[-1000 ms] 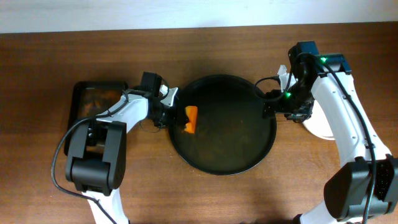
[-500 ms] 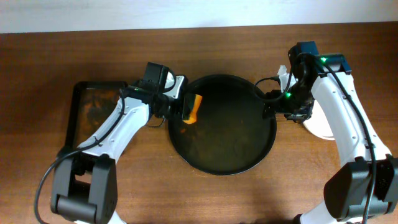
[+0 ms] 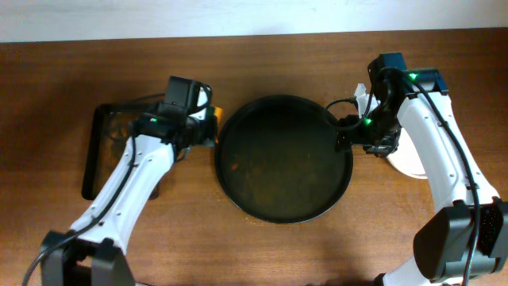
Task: Clean dirty plates on tray and stack at the side
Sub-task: 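Carry the sponge left and lower it into the small dark tray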
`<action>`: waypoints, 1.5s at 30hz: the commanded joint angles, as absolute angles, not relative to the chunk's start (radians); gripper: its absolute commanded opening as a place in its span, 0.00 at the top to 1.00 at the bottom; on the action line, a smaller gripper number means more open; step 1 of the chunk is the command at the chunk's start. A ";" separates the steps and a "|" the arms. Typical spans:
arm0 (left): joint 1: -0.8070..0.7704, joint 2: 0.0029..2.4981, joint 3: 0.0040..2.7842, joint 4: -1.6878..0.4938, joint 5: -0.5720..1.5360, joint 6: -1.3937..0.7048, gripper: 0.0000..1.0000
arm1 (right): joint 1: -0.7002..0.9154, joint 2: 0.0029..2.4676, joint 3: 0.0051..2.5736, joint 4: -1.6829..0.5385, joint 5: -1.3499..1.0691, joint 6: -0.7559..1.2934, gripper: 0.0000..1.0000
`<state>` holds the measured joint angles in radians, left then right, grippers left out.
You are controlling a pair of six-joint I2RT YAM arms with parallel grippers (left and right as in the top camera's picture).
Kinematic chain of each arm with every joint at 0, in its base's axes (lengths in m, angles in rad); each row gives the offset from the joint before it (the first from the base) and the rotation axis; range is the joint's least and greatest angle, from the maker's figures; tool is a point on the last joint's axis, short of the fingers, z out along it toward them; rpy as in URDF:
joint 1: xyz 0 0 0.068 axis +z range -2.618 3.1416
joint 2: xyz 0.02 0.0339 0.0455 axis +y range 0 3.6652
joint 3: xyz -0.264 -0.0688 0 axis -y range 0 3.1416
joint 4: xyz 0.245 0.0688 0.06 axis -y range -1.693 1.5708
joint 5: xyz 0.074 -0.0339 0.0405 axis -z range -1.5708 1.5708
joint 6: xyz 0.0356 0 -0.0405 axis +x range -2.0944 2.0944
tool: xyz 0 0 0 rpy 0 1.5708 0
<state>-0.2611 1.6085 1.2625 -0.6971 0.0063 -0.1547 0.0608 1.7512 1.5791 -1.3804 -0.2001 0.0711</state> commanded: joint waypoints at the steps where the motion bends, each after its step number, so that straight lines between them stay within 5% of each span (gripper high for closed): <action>1: -0.200 1.542 1.284 -0.698 -0.139 -0.157 1.00 | 0.065 1.724 1.587 -1.381 -0.186 0.067 0.25; 10: 0.099 1.539 1.265 -0.708 -0.197 -0.164 1.00 | 0.065 1.724 1.587 -1.381 -0.186 0.067 0.25; 25: 0.110 1.541 1.211 -0.670 -0.496 -0.266 1.00 | 0.065 1.724 1.587 -1.396 -0.179 0.067 0.25; 29: 0.110 1.543 1.210 -0.649 -0.443 -0.240 1.00 | 0.065 1.724 1.587 -1.399 -0.179 0.067 0.26; 32: 0.110 1.599 1.210 -0.614 -0.171 0.050 0.99 | 0.065 1.724 1.587 -1.399 -0.179 0.067 0.26; 45: 0.189 1.917 1.210 -0.632 -0.183 0.053 0.96 | 0.065 1.724 1.587 -1.404 -0.179 0.067 0.25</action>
<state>0.1593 1.8988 1.2114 -0.6277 -0.1894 0.0639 0.0608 1.7512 1.5791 -1.4014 -0.1921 0.0715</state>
